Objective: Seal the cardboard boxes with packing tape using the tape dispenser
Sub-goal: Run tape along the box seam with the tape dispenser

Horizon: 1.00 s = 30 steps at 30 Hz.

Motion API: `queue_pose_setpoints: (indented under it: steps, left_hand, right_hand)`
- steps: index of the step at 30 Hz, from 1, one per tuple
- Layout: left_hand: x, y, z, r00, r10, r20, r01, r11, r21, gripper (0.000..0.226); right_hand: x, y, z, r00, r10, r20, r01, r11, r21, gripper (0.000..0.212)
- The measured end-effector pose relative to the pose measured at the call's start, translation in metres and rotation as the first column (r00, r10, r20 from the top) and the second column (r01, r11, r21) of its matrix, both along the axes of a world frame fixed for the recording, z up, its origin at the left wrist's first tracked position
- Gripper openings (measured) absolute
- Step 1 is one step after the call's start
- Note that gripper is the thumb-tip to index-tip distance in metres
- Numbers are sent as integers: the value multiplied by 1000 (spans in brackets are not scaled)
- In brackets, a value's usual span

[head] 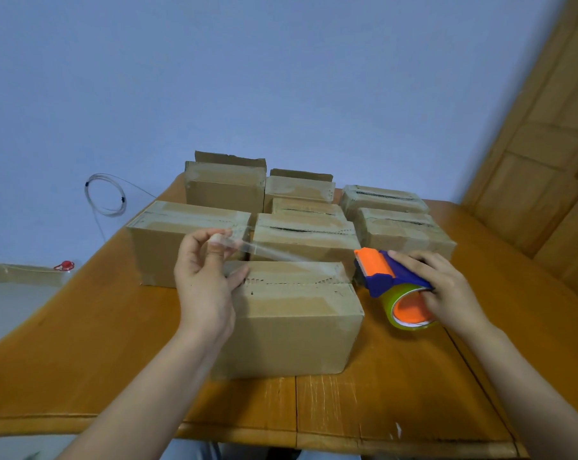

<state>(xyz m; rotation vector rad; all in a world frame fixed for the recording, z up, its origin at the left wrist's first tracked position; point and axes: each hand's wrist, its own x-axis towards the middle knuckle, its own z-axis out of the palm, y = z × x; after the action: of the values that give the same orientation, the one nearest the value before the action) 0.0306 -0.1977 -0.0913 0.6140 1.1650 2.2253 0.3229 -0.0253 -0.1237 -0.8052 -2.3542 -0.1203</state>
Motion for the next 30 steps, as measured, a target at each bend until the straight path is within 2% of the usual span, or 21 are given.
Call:
queue_pose_setpoints:
  steps: [5,12,14,16,18,20,21,22,23,25,27,28,30]
  left_hand:
    - [0,1,0,1000,8,20,-8,1000,13,15]
    - [-1,1,-2,1000,14,24,-15,999,42,15]
    - [-2,1,-3,999,-22,37,20,998,59,12]
    - [-6,1,-3,997,-69,31,67,996,65,9]
    - [-15,1,-1,997,-69,-46,71,996,44,11]
    - [-31,0,0,962,16,-272,-15,1000,5,12]
    - [-40,-1,0,898,67,-435,-77,997,-5,9]
    - [-51,-2,-1,792,113,-600,-140,990,2,6]
    - [-63,-3,-3,648,155,-745,-199,980,30,2]
    - [-84,-2,-6,312,212,-926,-255,958,133,13]
    - [-100,2,-10,46,241,-969,-231,947,224,19]
    - [-106,4,-10,-37,258,-965,-209,943,260,20]
    - [-115,7,-12,-110,287,-952,-151,942,301,21]
  right_hand:
    - [-6,-2,-4,1000,20,0,-20,1000,-6,87]
    - [-9,-3,-11,1000,27,-9,-28,999,-43,87]
    - [-10,-5,-15,1000,18,-13,-19,998,-65,84]
    - [-9,-5,-18,1000,12,-8,-13,996,-85,90]
    - [-8,-5,-19,1000,5,-6,-6,995,-100,104]
    - [-7,-4,-19,1000,0,-3,-1,995,-97,115]
    - [-6,-4,-18,1000,-2,-4,1,996,-95,119]
    - [-6,-4,-17,1000,-3,-5,2,996,-93,121]
    - [-7,-4,-17,1000,-4,-5,4,996,-88,122]
    - [-7,-4,-16,1000,-4,3,4,996,-86,122]
    - [-7,-4,-16,1000,-13,15,15,995,-95,121]
    - [-7,-4,-16,1000,-21,18,23,995,-101,121]
    - [-6,-4,-16,999,-31,19,32,994,-108,120]
